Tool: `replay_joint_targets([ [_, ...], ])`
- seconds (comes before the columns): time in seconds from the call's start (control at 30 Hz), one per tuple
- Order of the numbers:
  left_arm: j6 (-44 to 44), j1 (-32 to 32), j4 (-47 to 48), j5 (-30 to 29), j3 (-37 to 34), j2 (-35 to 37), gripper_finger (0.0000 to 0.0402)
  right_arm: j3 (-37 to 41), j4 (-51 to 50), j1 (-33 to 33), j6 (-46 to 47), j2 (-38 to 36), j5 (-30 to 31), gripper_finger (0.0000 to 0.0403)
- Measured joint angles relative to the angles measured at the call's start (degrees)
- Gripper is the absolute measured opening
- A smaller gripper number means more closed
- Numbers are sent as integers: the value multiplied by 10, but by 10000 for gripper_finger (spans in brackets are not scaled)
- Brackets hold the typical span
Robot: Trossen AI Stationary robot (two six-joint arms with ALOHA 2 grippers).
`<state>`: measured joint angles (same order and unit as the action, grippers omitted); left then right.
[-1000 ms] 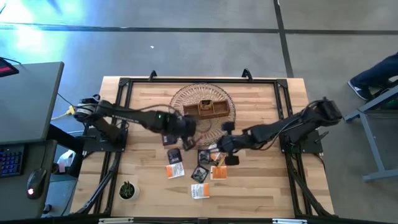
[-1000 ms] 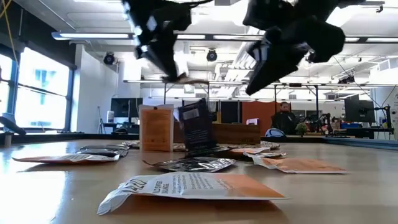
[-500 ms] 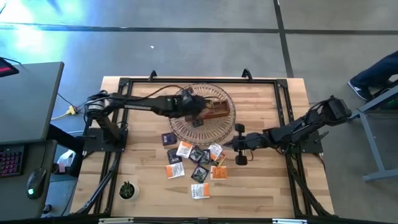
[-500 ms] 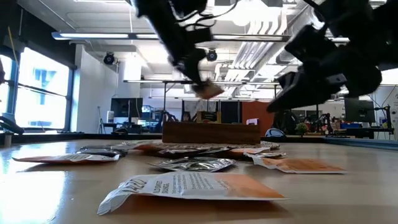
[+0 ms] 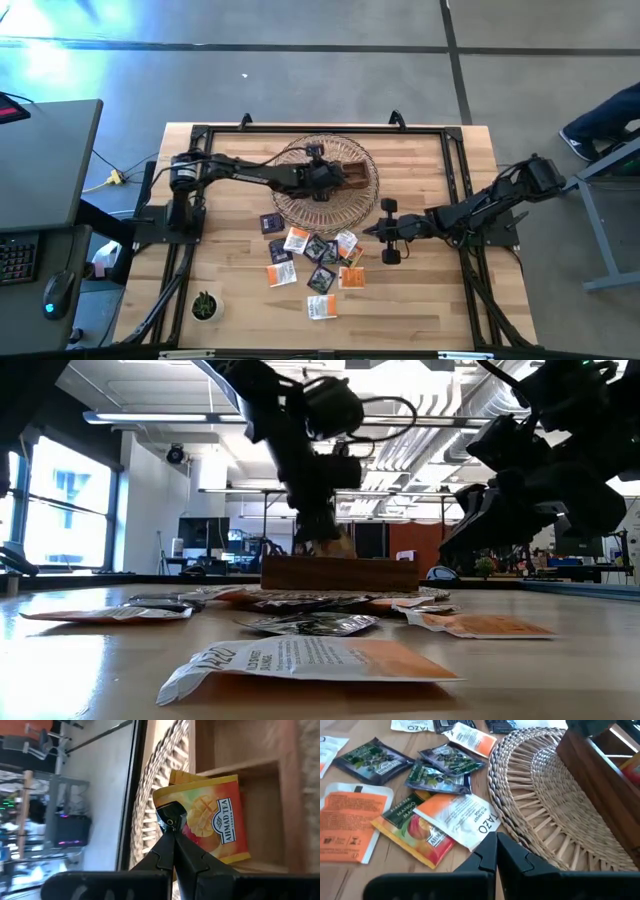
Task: Pick & Place Tea
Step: Put the orange tea bag into the middle section of the wooden organizer
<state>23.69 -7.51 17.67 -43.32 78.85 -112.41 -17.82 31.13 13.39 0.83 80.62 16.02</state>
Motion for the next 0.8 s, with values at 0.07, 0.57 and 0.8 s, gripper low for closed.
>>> replay_joint_targets([
  [0.07,5,0,6,-9,0,-2,0,0,0,0,0,0,0,6],
  [0.57,-32,5,62,49,35,0,128,0,32,0,0,0,34,14],
  [0.8,-164,29,191,66,104,0,150,0,78,0,-30,0,51,20],
])
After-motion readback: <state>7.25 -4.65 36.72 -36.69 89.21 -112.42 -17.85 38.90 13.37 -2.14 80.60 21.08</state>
